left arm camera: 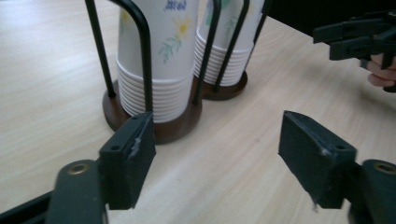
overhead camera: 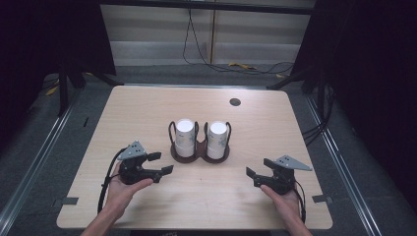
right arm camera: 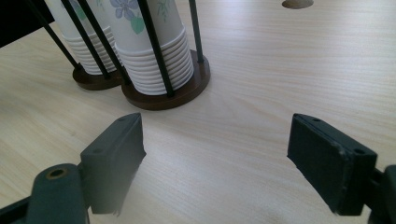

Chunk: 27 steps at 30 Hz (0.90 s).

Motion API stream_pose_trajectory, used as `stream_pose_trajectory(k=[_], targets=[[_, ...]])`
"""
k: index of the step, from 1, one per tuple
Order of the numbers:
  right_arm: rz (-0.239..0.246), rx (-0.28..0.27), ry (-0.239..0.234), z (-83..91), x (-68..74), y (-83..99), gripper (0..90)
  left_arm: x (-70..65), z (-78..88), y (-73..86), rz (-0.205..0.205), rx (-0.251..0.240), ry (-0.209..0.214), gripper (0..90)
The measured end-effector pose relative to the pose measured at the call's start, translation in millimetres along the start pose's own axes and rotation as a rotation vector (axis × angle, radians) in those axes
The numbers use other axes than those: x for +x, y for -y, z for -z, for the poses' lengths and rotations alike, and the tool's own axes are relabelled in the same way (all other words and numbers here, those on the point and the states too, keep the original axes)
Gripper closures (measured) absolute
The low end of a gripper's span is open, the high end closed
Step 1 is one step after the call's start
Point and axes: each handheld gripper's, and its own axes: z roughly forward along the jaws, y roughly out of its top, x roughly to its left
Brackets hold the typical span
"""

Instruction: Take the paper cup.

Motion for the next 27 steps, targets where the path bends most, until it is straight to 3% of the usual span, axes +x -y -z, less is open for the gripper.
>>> stream_pose_trajectory(k=[6,13,17,18,20,21,27], targets=[[0.002,0.012,-0.001,-2.0,0.0,0.7,18.6,-0.7,-1.1,-10.3,-0.049,-0.001,-0.013,31.0],[0.001,0.012,-0.002,-2.6,-0.1,0.4,18.8,2.8,-2.1,-20.9,-0.029,-0.012,0.008,32.4],[0.009,0.015,-0.006,-2.1,1.4,0.6,18.7,3.6,3.2,-29.6,-0.038,-0.046,0.006,34.1],[0.010,0.013,-0.012,-1.2,2.7,0.4,19.0,4.2,6.1,-32.6,-0.023,-0.073,0.028,36.8],[0.006,0.012,-0.012,-1.0,3.8,-0.3,19.1,4.1,6.7,-33.8,-0.020,-0.078,0.025,38.5],[0.008,0.012,-0.012,-1.2,4.2,-1.0,19.3,3.9,7.1,-36.4,-0.045,-0.072,0.004,38.5],[-0.001,0.014,-0.006,-2.6,4.7,-1.5,19.6,8.4,3.8,-45.1,-0.045,-0.073,0.008,35.4]])
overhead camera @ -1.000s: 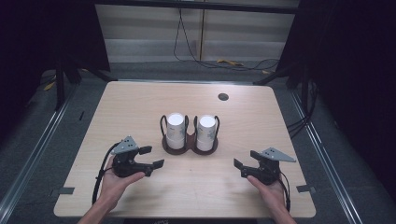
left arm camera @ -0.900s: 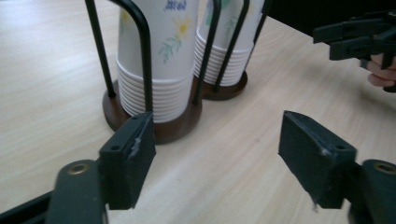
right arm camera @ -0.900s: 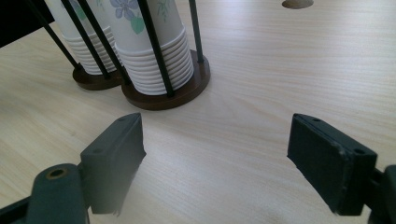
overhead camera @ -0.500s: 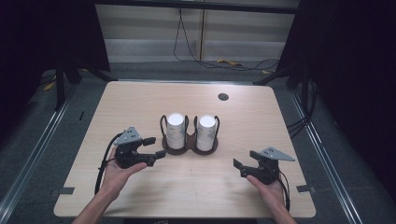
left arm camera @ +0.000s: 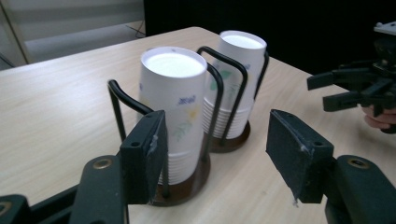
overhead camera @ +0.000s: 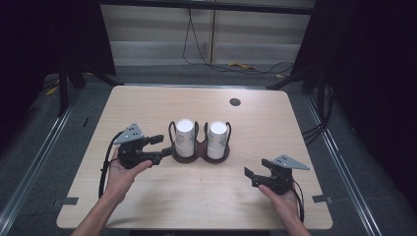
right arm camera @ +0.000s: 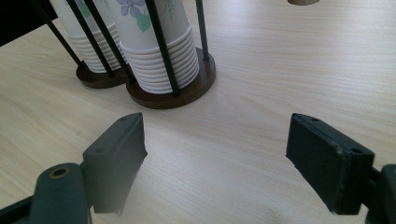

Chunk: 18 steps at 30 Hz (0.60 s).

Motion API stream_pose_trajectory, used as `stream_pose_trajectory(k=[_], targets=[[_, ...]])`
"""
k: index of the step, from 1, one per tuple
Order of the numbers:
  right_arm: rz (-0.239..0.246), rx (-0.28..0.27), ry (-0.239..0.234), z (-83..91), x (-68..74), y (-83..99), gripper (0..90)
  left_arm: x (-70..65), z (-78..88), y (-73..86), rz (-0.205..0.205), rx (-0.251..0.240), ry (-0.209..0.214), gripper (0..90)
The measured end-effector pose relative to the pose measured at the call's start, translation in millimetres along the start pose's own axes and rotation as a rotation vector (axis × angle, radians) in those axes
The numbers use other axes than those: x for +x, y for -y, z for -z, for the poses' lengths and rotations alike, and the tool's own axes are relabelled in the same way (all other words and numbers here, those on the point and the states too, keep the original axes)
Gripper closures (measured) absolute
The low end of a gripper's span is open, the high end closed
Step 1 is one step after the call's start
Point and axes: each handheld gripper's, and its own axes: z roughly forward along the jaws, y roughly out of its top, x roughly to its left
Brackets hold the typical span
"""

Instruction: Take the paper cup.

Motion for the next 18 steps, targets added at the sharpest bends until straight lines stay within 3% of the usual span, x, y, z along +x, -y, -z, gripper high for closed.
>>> stream_pose_trajectory(k=[4,10,18], targets=[[0.000,0.002,0.002,-1.2,-1.2,-0.1,20.0,2.4,-9.4,-6.5,-0.020,0.031,0.030,31.7],[0.006,0.001,-0.002,-0.4,-1.0,-0.3,20.1,2.9,-17.0,-14.3,-0.017,0.032,0.036,27.3],[0.017,-0.002,-0.004,2.2,0.1,-0.2,20.1,10.2,-26.1,-26.9,0.018,0.048,0.050,17.9]])
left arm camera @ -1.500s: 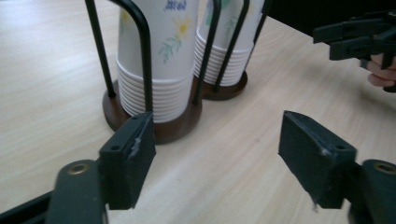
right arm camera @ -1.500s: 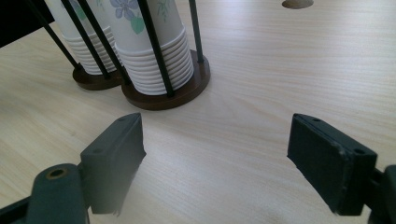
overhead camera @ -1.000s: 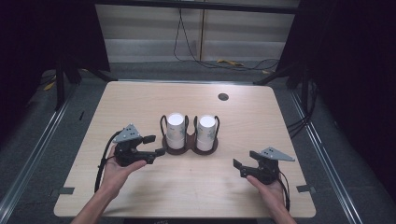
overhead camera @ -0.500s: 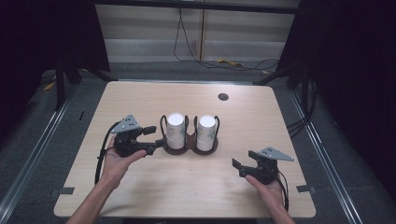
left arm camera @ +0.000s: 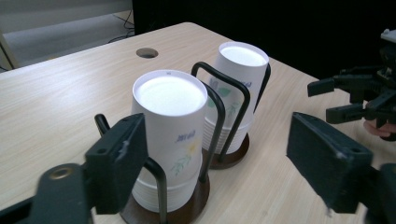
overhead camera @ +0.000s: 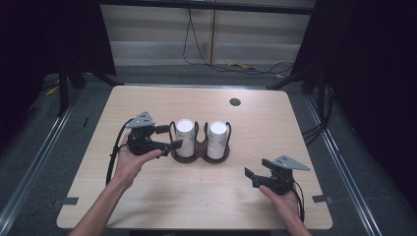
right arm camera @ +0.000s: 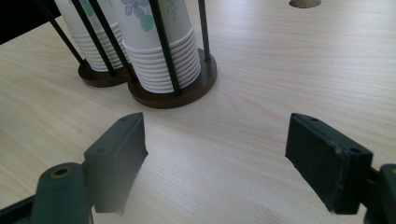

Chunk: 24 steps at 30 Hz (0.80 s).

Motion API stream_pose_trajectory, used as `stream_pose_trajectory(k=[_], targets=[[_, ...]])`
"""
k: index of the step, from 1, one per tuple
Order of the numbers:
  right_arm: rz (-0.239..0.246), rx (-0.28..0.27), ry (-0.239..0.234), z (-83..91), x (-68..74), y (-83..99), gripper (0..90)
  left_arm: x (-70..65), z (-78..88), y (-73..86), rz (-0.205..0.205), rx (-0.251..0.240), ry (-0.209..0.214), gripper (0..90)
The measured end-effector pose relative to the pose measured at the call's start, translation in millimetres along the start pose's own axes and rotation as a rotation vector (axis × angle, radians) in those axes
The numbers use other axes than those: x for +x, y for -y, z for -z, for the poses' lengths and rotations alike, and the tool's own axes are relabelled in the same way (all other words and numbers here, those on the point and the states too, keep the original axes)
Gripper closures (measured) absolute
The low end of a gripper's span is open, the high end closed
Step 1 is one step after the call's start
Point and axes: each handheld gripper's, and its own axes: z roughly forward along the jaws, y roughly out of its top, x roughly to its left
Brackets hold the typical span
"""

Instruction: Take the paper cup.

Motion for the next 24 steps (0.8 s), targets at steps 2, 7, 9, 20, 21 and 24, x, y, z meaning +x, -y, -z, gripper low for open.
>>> stream_pose_trajectory(k=[2,7,9,20,21,24], targets=[[-0.002,-0.001,-0.001,-0.5,-0.8,-0.1,20.1,1.5,-2.9,0.0,0.013,0.004,0.005,16.5],[-0.002,0.005,-0.003,-1.0,-0.7,0.5,20.3,-9.2,-8.8,2.0,-0.041,0.069,-0.003,27.1],[-0.002,0.005,-0.005,-1.2,-0.3,0.4,20.4,-10.7,-11.7,0.4,-0.052,0.088,-0.013,26.5],[0.009,0.010,0.000,-0.9,-0.2,0.4,20.8,0.9,-21.8,-20.0,-0.059,0.092,-0.061,26.2],[0.010,0.008,-0.001,-1.2,-0.1,0.4,20.8,1.7,-23.4,-22.1,-0.059,0.088,-0.062,26.1],[0.015,0.008,-0.001,-0.7,0.4,0.6,20.9,4.0,-28.1,-27.5,-0.095,0.104,-0.074,25.0]])
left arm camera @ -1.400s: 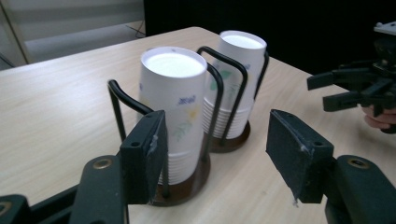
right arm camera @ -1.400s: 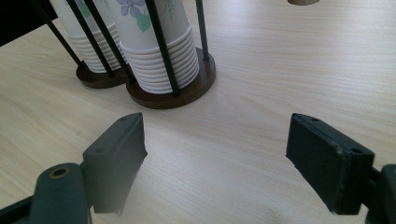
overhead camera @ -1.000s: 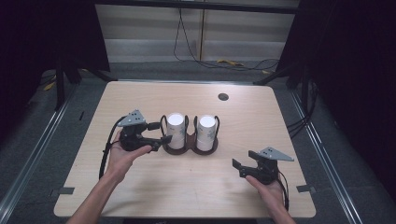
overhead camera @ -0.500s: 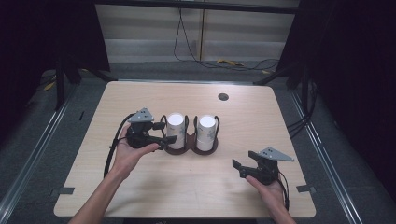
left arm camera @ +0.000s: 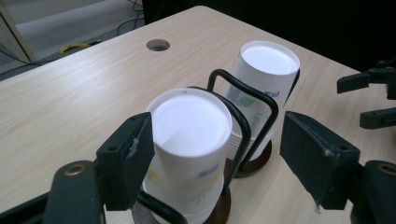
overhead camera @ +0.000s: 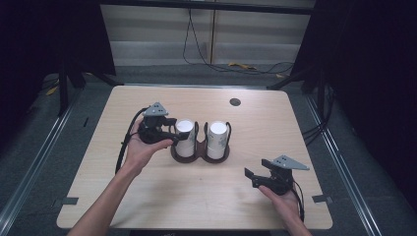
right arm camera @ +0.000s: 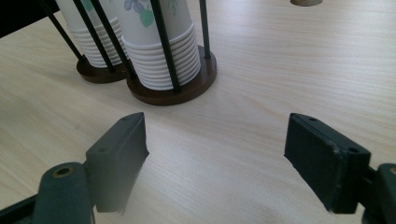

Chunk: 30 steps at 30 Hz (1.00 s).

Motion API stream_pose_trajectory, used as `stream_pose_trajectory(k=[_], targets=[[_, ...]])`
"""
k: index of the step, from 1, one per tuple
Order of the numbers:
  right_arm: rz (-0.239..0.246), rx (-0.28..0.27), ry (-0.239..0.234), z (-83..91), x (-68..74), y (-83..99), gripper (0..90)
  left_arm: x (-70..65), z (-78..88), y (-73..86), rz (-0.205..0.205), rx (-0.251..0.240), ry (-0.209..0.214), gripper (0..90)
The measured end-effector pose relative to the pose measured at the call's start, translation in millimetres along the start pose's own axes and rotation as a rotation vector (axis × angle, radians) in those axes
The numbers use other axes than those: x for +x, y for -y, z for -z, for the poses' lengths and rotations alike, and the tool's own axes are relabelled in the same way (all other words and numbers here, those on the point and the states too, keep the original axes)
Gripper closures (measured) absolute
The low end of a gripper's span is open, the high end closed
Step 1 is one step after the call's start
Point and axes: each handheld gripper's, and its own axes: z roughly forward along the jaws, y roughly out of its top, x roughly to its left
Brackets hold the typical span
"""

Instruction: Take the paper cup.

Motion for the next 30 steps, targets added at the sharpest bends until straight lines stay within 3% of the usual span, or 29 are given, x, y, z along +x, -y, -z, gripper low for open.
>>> stream_pose_trajectory(k=[1,2,9,12,20,30], targets=[[0.001,0.000,0.002,0.2,0.2,0.0,20.9,1.1,-3.8,-0.5,-0.017,0.032,-0.019,24.0],[0.002,0.001,0.002,0.3,0.5,0.2,21.0,3.5,-8.0,0.1,0.005,0.033,0.004,22.9],[0.004,0.002,-0.001,-0.9,1.1,0.4,21.1,7.9,-17.4,-7.0,-0.008,0.063,-0.017,23.2],[0.006,0.002,-0.001,-0.9,1.2,0.5,21.0,7.9,-22.5,-9.7,-0.016,0.084,-0.002,25.0],[0.008,0.004,-0.003,-0.8,1.7,0.8,21.1,9.9,-28.3,-10.0,-0.026,0.137,-0.009,27.7],[0.010,0.004,-0.002,-0.9,1.6,0.6,21.1,13.5,-30.6,-13.1,-0.006,0.208,0.003,31.6]])
